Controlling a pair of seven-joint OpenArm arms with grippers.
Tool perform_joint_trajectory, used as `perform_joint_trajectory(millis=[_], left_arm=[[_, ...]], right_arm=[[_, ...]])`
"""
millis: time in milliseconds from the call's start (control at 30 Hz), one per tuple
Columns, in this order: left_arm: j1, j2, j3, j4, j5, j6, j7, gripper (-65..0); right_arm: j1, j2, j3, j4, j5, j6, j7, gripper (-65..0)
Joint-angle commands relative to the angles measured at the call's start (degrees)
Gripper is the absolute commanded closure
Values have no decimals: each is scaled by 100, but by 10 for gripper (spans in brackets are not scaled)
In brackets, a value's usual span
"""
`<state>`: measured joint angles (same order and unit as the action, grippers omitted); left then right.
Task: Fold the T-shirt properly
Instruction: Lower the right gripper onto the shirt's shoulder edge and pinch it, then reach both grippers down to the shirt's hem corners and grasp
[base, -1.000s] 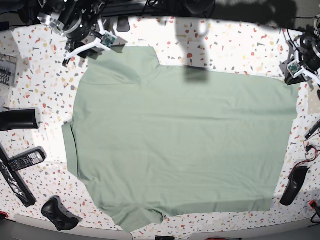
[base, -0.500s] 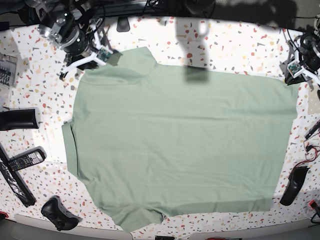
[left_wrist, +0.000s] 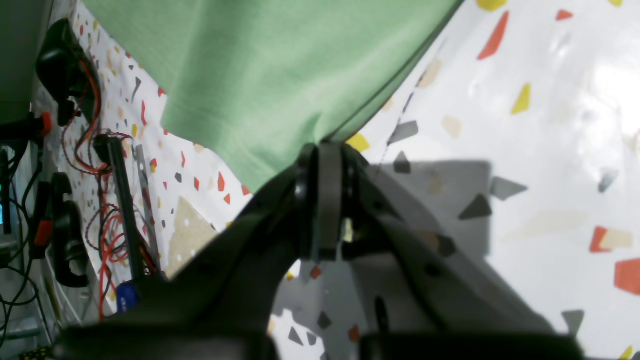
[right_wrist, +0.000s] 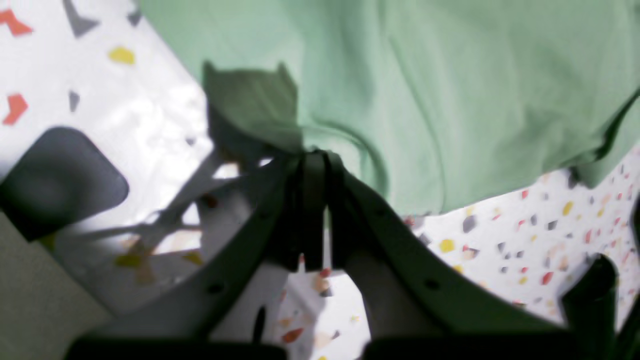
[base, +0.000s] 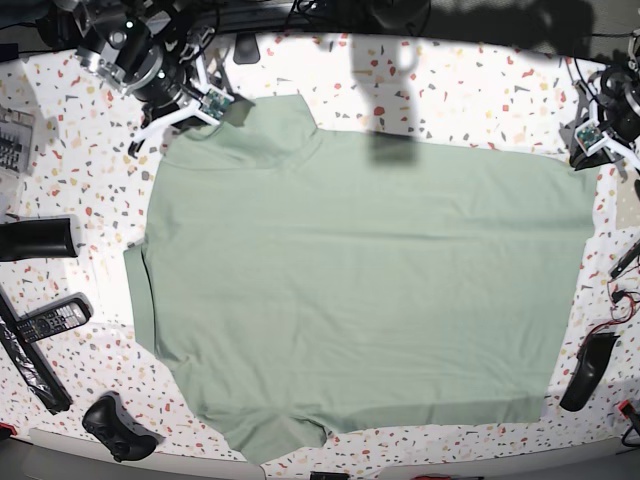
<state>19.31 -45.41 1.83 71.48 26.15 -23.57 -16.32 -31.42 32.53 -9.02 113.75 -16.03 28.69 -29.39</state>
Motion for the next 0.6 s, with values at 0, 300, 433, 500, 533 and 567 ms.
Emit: perform_joint_trajectory(millis=[0, 300, 433, 500, 533, 567], left_arm=[[-28, -98, -26, 28, 17, -63, -24, 0], [-118, -101, -28, 28, 17, -7, -24, 0], [-308, -109, -26, 28, 17, 181, -28, 0], [-435, -118, -26, 28, 15, 179, -31, 0], [-498, -127, -26, 28, 15, 179, -35, 0], [-560, -131, -26, 28, 15, 179, -46, 0]], right_arm=[[24, 63, 31, 116, 22, -125, 90, 0], [463, 61, 31, 114, 780, -424, 87, 0], [813, 55, 31, 94, 1165, -424, 66, 0], [1032, 13, 31, 39, 1379, -426, 59, 0], [1145, -26, 31, -15, 1469, -424, 55, 0], [1259, -79, 31, -76, 1499, -424, 42, 0]])
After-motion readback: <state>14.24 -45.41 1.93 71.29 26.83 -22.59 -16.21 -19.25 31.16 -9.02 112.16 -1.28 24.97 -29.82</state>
